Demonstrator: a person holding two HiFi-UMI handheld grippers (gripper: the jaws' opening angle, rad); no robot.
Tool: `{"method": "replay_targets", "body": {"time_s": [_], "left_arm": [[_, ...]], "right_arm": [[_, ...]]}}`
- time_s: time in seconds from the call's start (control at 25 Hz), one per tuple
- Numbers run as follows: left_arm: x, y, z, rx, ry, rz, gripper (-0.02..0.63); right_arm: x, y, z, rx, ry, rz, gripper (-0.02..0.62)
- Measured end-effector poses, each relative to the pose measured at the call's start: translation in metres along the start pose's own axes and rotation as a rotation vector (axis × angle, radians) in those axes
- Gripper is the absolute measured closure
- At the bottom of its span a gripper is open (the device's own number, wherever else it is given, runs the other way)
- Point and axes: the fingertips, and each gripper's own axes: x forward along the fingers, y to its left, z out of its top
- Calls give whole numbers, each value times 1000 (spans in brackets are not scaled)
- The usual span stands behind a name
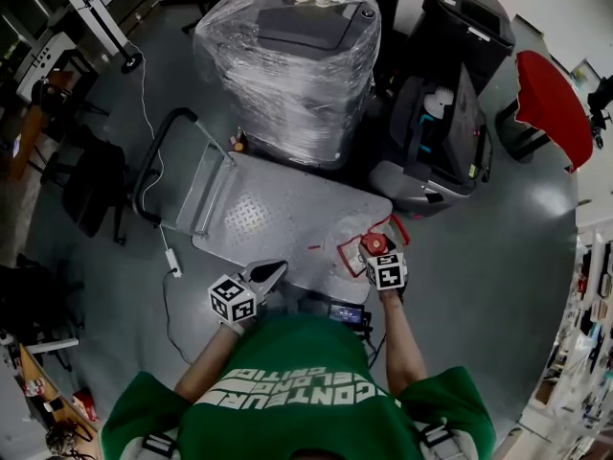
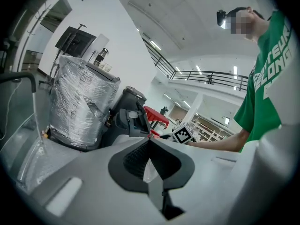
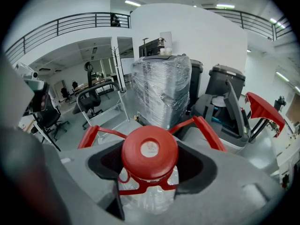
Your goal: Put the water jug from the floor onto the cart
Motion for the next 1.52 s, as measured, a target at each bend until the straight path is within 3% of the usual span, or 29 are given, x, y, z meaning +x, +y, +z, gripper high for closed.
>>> {"method": "replay_targets", "body": {"time_s": [0.52, 1.32, 1.52], "left_arm": [[-27, 27, 4, -32, -38, 83, 597], [-48, 37, -5, -77, -56, 142, 597], [-50, 37, -4, -81, -47, 129, 597]], "right_arm": [[47, 9, -11, -25, 91, 25, 296], [119, 46, -31, -126, 216, 116, 296], [132, 51, -45, -105, 281, 117, 296]]}}
